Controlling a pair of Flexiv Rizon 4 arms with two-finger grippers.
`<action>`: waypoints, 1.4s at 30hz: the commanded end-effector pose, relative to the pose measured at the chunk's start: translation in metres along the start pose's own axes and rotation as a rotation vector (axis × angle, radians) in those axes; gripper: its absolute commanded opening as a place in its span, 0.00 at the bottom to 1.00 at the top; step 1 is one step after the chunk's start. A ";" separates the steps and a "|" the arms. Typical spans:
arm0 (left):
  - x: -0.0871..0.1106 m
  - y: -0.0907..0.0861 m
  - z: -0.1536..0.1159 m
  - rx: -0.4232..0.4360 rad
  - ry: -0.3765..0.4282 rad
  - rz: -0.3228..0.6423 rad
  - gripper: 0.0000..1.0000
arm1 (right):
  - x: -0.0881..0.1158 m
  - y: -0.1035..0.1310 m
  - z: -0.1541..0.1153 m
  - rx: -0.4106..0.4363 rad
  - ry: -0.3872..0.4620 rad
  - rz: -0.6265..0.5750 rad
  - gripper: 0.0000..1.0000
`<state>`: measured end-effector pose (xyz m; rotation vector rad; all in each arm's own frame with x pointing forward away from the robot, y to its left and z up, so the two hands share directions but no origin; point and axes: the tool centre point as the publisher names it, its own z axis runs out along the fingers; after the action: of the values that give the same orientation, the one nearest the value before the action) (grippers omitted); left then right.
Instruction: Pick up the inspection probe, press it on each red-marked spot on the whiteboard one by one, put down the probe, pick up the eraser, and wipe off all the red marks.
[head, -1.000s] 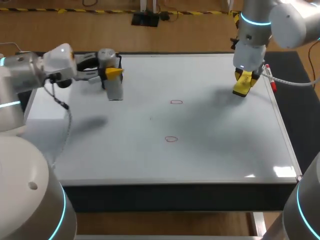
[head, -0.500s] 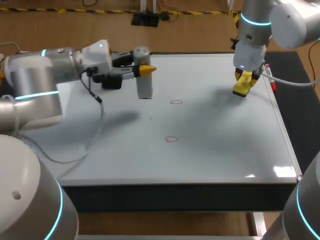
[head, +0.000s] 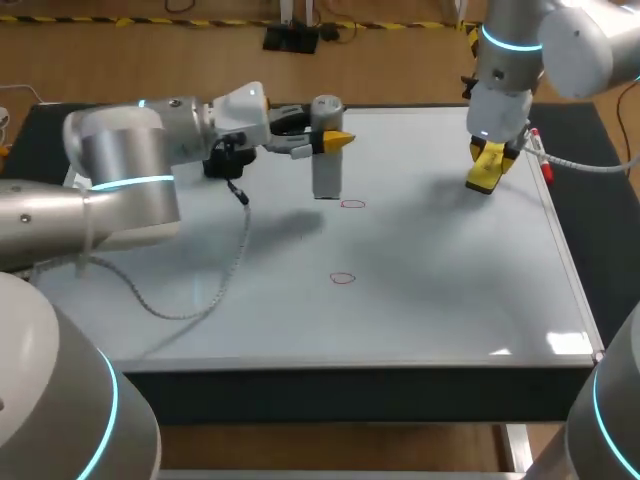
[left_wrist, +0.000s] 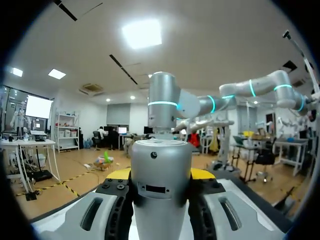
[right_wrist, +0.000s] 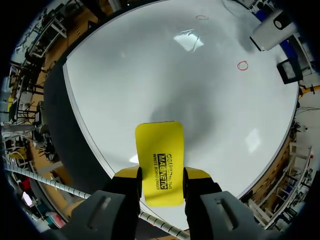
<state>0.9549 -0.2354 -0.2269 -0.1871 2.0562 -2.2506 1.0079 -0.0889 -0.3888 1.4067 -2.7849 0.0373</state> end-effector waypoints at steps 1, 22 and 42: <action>-0.007 0.007 0.019 0.009 0.000 -0.001 0.00 | 0.000 -0.001 -0.001 0.001 0.004 -0.002 0.00; -0.006 0.026 0.036 0.020 0.014 0.017 0.00 | 0.000 -0.001 -0.001 0.001 0.004 -0.002 0.00; -0.010 0.038 0.036 0.019 0.030 0.001 0.00 | 0.000 -0.001 -0.001 0.001 0.004 -0.002 0.00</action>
<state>0.9678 -0.2719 -0.2615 -0.1576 2.0476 -2.2803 1.0078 -0.0889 -0.3888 1.4067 -2.7850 0.0371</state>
